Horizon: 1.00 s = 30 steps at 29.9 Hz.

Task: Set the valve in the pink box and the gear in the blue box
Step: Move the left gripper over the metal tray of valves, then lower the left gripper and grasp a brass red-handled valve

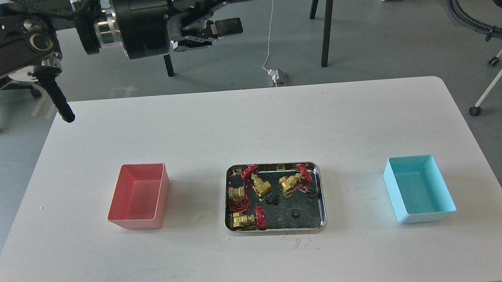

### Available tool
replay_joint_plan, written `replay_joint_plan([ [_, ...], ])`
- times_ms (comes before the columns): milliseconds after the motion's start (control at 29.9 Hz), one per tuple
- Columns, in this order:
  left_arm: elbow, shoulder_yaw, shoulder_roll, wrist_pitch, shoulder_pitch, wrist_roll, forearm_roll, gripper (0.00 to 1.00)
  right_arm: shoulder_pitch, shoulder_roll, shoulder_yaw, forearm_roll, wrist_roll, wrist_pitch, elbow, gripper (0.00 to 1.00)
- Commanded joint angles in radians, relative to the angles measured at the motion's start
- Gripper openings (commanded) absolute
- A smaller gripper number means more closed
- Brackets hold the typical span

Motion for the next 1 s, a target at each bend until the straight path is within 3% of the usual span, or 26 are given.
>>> replay_joint_plan([
  [0, -0.057, 0.23, -0.16, 0.0, -0.165, 0.0, 0.151, 0.98, -0.015, -0.018, 0.001, 0.001, 0.0, -0.002, 0.0, 0.99],
  [100, -0.051, 0.435, -0.347, 0.024, -0.235, 0.0, 0.286, 0.98, -0.03, -0.046, 0.001, 0.002, 0.0, -0.002, 0.003, 0.99],
  [234, 0.001, 0.713, -0.59, 0.234, -0.241, 0.0, 0.409, 0.96, -0.058, -0.063, 0.001, 0.002, 0.0, -0.002, 0.009, 0.99],
  [334, 0.048, 0.834, -0.59, 0.313, -0.204, 0.0, 0.41, 0.95, -0.075, -0.069, 0.001, 0.004, 0.0, -0.002, 0.009, 0.99],
  [501, 0.157, 0.862, -0.59, 0.331, -0.109, 0.0, 0.418, 0.95, -0.101, -0.069, 0.009, 0.004, 0.002, -0.002, 0.012, 0.99],
  [969, 0.297, 0.853, -0.59, 0.334, 0.046, 0.0, 0.42, 0.92, -0.113, -0.067, 0.023, 0.004, 0.002, -0.002, 0.012, 0.99],
])
